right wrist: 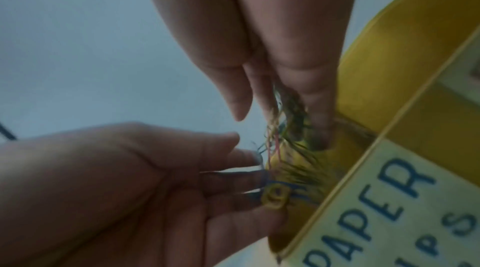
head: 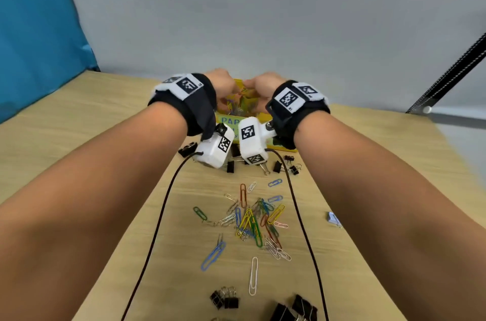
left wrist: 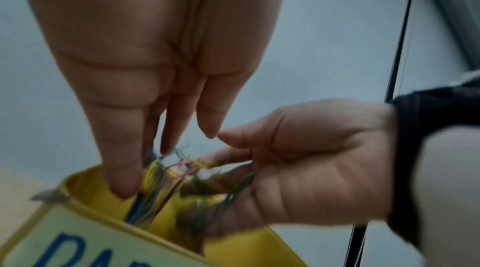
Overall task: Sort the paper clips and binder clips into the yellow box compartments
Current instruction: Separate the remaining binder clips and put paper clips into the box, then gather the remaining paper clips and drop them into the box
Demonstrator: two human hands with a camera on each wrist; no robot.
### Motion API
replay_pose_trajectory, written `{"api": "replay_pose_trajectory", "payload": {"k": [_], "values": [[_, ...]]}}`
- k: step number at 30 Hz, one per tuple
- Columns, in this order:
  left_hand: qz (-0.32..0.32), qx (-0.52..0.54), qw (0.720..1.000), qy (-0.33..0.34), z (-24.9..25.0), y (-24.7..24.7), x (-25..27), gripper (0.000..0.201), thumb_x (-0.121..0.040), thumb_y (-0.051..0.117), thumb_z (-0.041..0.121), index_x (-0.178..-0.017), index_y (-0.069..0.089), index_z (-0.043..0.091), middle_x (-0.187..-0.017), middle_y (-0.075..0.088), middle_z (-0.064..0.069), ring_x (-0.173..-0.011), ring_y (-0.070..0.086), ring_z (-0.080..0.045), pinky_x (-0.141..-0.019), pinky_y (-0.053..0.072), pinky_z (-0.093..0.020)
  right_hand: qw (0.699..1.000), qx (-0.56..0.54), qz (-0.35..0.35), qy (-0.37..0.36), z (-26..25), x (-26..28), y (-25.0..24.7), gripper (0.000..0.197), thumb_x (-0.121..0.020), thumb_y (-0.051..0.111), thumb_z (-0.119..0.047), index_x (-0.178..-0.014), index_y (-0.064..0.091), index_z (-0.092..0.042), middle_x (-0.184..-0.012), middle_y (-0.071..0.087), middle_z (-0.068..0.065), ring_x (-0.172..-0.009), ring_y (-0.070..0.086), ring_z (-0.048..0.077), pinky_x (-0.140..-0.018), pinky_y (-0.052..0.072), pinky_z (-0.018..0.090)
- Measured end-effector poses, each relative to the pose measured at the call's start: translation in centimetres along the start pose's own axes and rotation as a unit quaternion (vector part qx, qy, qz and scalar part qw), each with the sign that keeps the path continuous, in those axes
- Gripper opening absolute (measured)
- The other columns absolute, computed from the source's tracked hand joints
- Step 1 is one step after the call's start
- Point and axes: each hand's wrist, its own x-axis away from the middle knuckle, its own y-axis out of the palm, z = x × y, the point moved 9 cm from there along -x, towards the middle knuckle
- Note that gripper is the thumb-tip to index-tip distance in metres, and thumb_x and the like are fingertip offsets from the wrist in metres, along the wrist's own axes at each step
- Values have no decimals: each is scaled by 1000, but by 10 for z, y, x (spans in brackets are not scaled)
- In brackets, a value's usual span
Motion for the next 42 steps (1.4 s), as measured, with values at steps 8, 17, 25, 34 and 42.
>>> {"api": "replay_pose_trajectory", "payload": {"k": [8,17,25,34,42], "values": [[-104,-163,978,83,-21,23,70,22,-92,47,6,-106,63,13,-100,58,-5,-85,54,-16,-69,52,-30,994,61,-9,-86,18,75,-11,19,-91,48,-2,-83,58,-16,-79,59,3,-64,55,15,-55,46,27],[-246,-474,835,135,-100,136,124,72,-89,38,-3,-152,8,14,-161,-3,-5,-149,2,-21,-122,10,-33,808,581,-56,-76,124,118,41,40,-90,42,1,-126,56,-4,-130,52,16,-119,53,31,-101,45,38],[-172,-368,904,136,-111,93,136,56,-84,59,23,-138,44,23,-138,45,-4,-125,46,-22,-108,39,-37,888,440,-109,-81,141,158,32,42,-87,58,-22,-128,55,-15,-131,55,8,-119,53,21,-92,38,19],[-139,-422,895,41,-135,106,145,92,-62,84,30,-137,35,11,-130,39,-9,-119,46,-25,-102,45,-39,873,474,-106,-44,158,155,56,76,-70,78,-30,-134,41,-9,-131,40,12,-119,47,28,-101,41,33],[-94,-318,938,98,-103,103,116,60,-84,52,-3,-139,36,16,-139,39,-8,-130,42,-26,-106,39,-32,900,432,-30,-57,140,126,23,50,-88,45,0,-137,47,-11,-137,44,15,-127,46,30,-108,36,32]]}}
